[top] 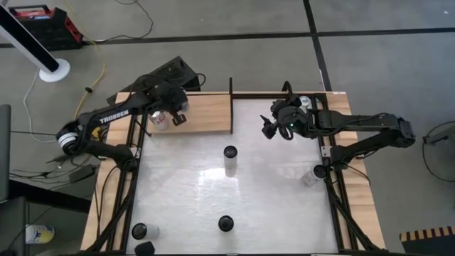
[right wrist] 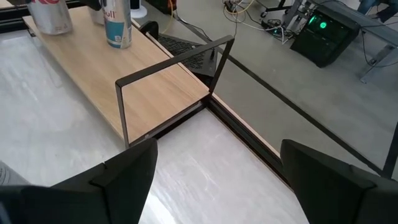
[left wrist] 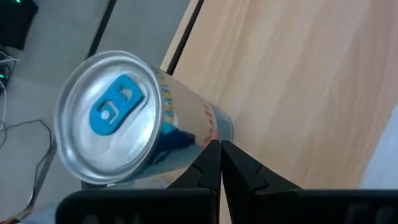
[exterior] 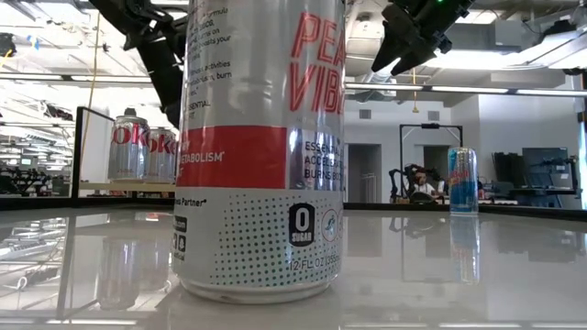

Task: Place canned beverage on shelf
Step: Put the top left blue soda can on the shelf

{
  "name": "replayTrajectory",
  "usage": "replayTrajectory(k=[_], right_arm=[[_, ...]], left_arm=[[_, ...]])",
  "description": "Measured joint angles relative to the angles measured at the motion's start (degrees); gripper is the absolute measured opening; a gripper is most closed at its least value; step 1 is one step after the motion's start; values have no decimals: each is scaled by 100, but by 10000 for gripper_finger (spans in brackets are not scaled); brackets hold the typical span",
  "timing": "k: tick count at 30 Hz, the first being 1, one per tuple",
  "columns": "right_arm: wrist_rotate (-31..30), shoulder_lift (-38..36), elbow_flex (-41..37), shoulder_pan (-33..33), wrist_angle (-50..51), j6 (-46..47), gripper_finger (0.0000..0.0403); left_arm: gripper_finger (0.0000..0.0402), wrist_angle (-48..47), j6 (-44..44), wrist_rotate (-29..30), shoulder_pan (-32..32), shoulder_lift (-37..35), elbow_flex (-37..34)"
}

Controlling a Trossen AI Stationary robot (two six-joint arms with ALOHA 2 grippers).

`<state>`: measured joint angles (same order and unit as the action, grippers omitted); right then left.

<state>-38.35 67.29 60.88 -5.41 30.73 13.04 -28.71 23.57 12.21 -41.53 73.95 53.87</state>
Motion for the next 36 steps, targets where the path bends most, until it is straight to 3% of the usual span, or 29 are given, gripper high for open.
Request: replayTrajectory(k=[9,36], right_arm=[[0,0,0,0,3,-2,363],[81,2,0,0,8,-4,363]], left_arm=[[0,19,254,212,5,488,0],[0,293,321,433,7,479,0]])
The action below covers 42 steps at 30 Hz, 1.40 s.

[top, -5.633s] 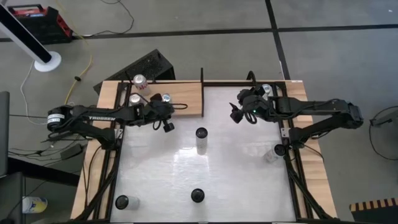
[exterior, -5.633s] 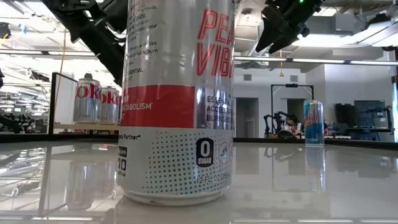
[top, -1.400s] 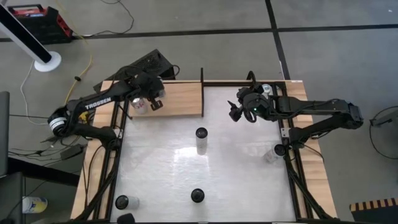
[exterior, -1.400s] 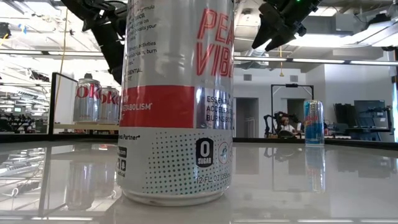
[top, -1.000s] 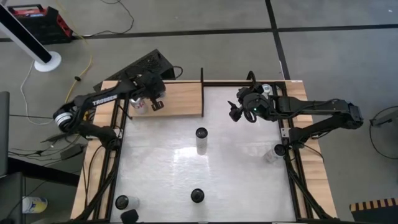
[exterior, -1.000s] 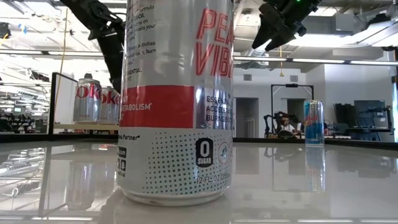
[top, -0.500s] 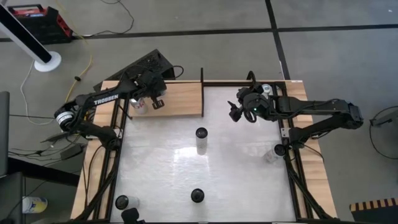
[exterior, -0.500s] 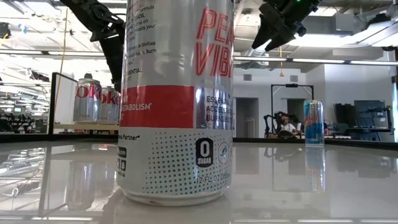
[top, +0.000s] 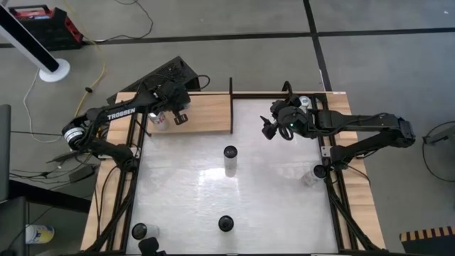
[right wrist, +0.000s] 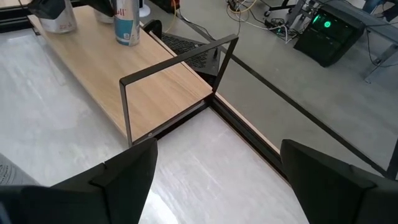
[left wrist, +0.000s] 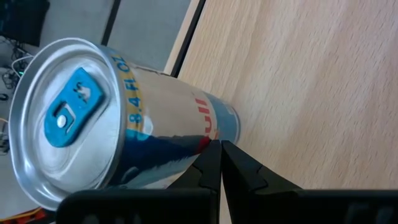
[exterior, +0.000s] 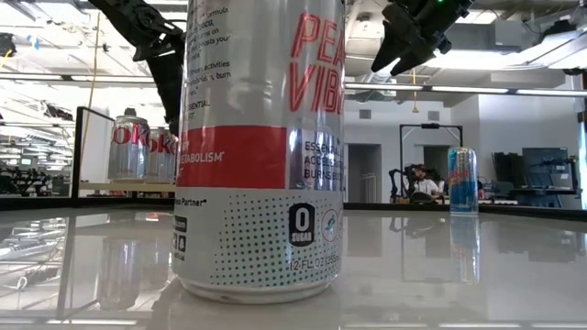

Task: Place canned beverage on shelf
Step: Put the top left blue soda can on the shelf, then put the blue soda can aligned with the other blue soda can on the shelf

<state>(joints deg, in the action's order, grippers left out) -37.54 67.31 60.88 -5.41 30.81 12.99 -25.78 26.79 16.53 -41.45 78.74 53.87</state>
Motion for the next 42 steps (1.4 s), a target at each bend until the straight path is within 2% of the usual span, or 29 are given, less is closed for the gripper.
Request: replayTrajectory(k=[18,24,31,36,42], right_arm=[[4,0,0,0,0,0,363],[7,0,0,-29,2,-2,363],[24,0,0,-199,63,4,363],[31,0,0,-270,105,9,363],[31,0,0,-299,298,15,363]], left_arm=[[0,103,57,11,71,-2,-2],[0,-39,61,69,438,-4,8],[0,-943,-189,368,1051,-79,524],[0,-1068,-502,149,1698,-804,636],[0,-1274,-1308,-26,2506,-2351,597]])
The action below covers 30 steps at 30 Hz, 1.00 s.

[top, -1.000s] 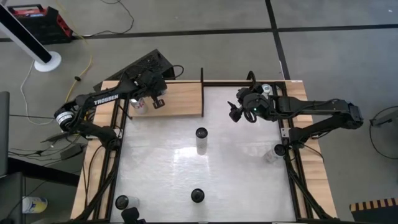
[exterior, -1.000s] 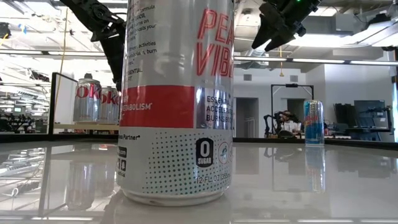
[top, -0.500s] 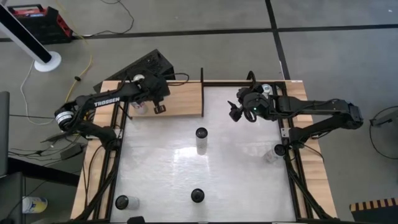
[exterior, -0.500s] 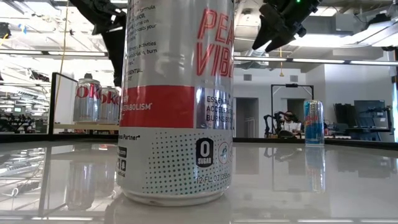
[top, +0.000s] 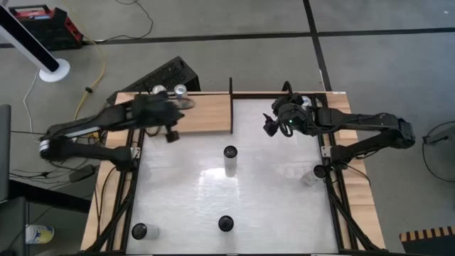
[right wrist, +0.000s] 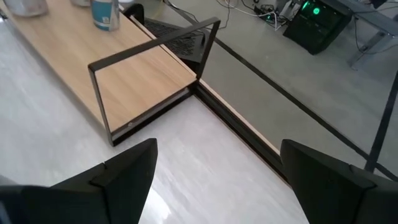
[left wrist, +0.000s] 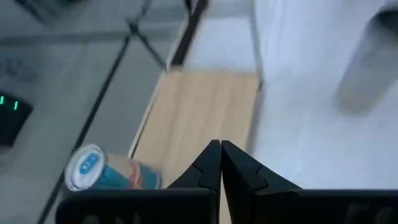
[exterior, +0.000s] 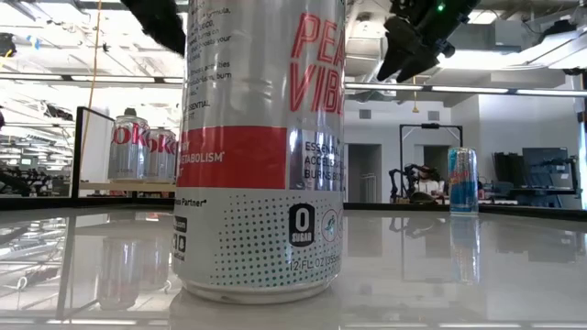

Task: Place canned beverage on shelf
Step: Put the blue soda can aligned with the other blue soda can on the shelf

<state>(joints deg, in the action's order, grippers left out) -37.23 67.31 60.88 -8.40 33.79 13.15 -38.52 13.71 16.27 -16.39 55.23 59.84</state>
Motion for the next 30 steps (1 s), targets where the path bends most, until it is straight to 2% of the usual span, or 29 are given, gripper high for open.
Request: replayTrajectory(k=[5,10,19,24,28,30], right_arm=[[0,-18,31,0,48,245,363],[-2,-26,341,0,444,584,363],[-17,-28,570,0,1482,1413,363],[-17,-28,570,0,1560,1508,363],[-16,-28,570,0,1642,1669,363],[-20,-28,570,-11,1835,1940,363]], left_arm=[[0,27,-710,-275,625,-1359,-254],[0,119,-1326,-364,1124,-2668,-906],[0,433,-2049,-381,1363,-4725,-2480],[0,946,-2216,-724,1361,-5476,-3158],[0,1239,-2334,-852,1363,-5483,-3522],[0,1872,-2410,-842,1363,-5404,-3790]])
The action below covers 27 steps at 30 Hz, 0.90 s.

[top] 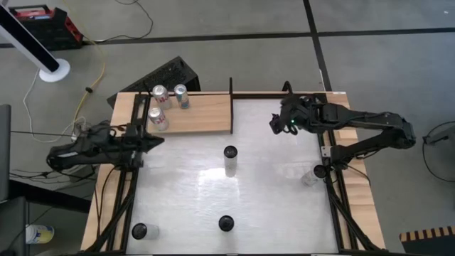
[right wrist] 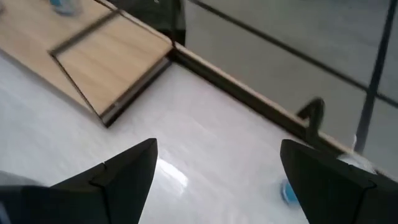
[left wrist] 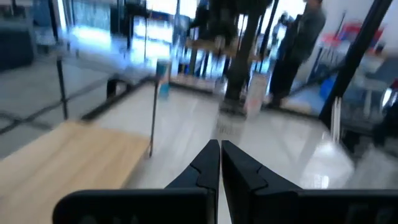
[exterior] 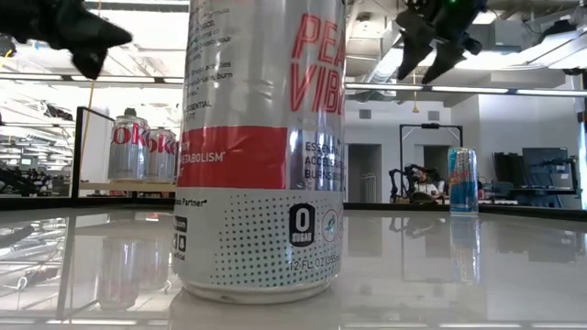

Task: Place canned beverage on shelf
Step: Put the blue soda can aligned with the other blue soda can on the shelf

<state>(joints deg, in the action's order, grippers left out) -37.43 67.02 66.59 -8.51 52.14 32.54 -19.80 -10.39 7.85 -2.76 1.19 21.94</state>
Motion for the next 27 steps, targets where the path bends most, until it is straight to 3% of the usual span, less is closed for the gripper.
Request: replayTrajectory(k=[8,13,19,27], right_arm=[[-57,0,-10,-112,1118,918,363],[-225,4,-173,-88,1378,1313,363],[-935,4,-545,-148,1766,2362,363],[-1207,7,-1203,-1089,1231,2701,363]], left_arm=[[0,1674,75,-397,0,11,-1012],[0,1778,-4,-459,0,-6,-1228],[0,1836,-42,-458,2,-11,-1488],[0,2126,-160,-618,2,-13,-1681]])
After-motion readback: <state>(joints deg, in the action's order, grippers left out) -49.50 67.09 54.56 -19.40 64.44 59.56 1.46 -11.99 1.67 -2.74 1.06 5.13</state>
